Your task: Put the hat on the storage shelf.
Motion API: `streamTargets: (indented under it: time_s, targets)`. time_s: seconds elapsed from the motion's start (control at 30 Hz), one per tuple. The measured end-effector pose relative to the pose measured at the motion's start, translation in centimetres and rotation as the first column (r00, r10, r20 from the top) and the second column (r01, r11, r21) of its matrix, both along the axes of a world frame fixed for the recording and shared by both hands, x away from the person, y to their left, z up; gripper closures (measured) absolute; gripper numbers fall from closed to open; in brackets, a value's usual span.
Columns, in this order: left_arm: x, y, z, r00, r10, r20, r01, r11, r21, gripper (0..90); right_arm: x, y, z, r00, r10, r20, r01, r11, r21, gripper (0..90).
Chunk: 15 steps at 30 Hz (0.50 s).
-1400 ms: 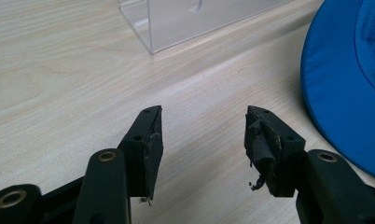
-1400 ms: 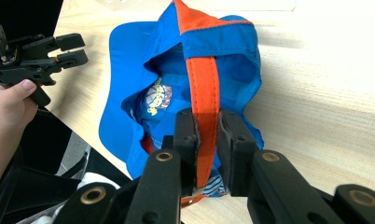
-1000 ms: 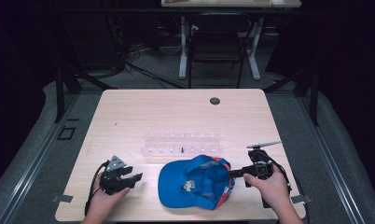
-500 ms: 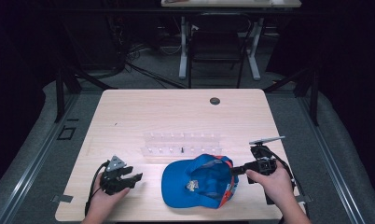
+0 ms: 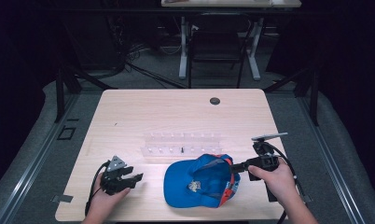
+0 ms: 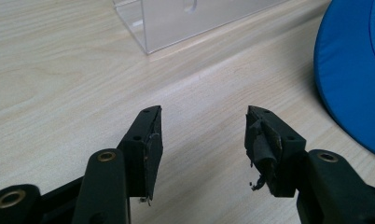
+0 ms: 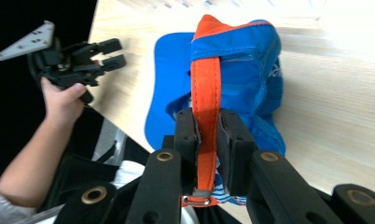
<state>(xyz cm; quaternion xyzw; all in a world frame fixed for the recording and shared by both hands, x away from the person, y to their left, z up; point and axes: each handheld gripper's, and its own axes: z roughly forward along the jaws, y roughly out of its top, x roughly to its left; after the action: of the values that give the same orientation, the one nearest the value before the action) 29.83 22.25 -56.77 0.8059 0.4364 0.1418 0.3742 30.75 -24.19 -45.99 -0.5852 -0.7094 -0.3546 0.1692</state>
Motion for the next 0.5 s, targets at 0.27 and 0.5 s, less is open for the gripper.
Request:
streamTargets:
  time_s: [0.27, 0.5]
  targets:
    - [0.0, -0.22, -0.03, 1.0, -0.002, 0.005, 0.002, 1.0, 0.001, 46.2, 0.2, 0.35, 0.55, 0.9996, 0.011, -0.025, -0.009, 0.996, 0.091, 78.9]
    - [-0.04, -0.3, 0.04, 1.0, -0.005, 0.005, 0.005, 1.0, -0.003, 45.7, 0.48, 0.89, 0.78, 0.9992, 0.014, -0.037, -0.008, 0.989, 0.15, 78.9]
